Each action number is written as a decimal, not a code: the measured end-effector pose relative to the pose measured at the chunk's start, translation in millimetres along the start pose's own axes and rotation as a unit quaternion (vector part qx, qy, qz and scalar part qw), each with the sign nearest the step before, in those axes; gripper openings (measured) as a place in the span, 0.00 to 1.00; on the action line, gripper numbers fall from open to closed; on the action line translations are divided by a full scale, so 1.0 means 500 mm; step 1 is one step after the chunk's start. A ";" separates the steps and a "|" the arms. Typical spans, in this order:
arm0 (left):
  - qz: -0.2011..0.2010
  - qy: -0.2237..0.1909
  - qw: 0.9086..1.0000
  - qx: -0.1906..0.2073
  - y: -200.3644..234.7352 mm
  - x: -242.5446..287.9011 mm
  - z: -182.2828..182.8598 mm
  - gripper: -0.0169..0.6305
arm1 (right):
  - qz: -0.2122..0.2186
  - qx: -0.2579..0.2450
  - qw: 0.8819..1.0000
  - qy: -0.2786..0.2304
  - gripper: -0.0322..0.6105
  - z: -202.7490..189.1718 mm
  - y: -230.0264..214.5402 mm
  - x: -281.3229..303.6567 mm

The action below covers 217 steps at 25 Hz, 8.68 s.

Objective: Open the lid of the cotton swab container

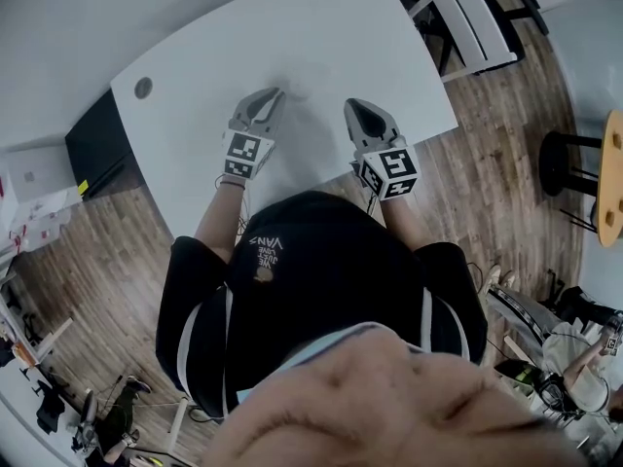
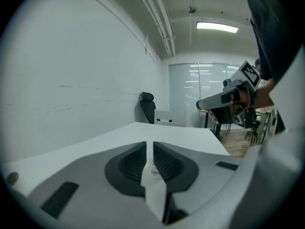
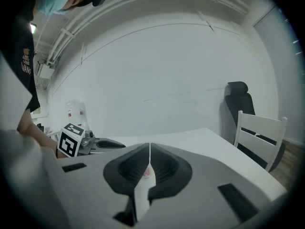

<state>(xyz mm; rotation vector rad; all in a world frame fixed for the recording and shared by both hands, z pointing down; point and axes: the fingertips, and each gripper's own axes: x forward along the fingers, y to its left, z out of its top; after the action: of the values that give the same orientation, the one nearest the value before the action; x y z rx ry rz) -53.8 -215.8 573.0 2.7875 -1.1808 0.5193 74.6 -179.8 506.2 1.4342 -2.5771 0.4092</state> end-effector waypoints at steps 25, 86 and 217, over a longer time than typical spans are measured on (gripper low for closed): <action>-0.063 0.087 0.994 0.017 -0.060 0.113 -0.111 0.47 | -0.023 0.006 0.999 0.023 0.07 -0.033 -0.013 -0.031; -0.043 0.096 0.994 0.014 -0.029 0.101 -0.068 0.41 | -0.010 -0.013 1.000 0.021 0.07 -0.013 0.018 -0.016; -0.050 0.007 0.995 0.087 -0.126 -0.131 0.136 0.40 | 0.094 0.044 0.994 -0.038 0.44 0.112 0.064 0.034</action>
<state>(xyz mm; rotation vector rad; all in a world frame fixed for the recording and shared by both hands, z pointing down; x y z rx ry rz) -32.7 -139.8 491.2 2.9629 -1.0329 0.6627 37.9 -194.9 452.7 1.2598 -2.7993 0.5079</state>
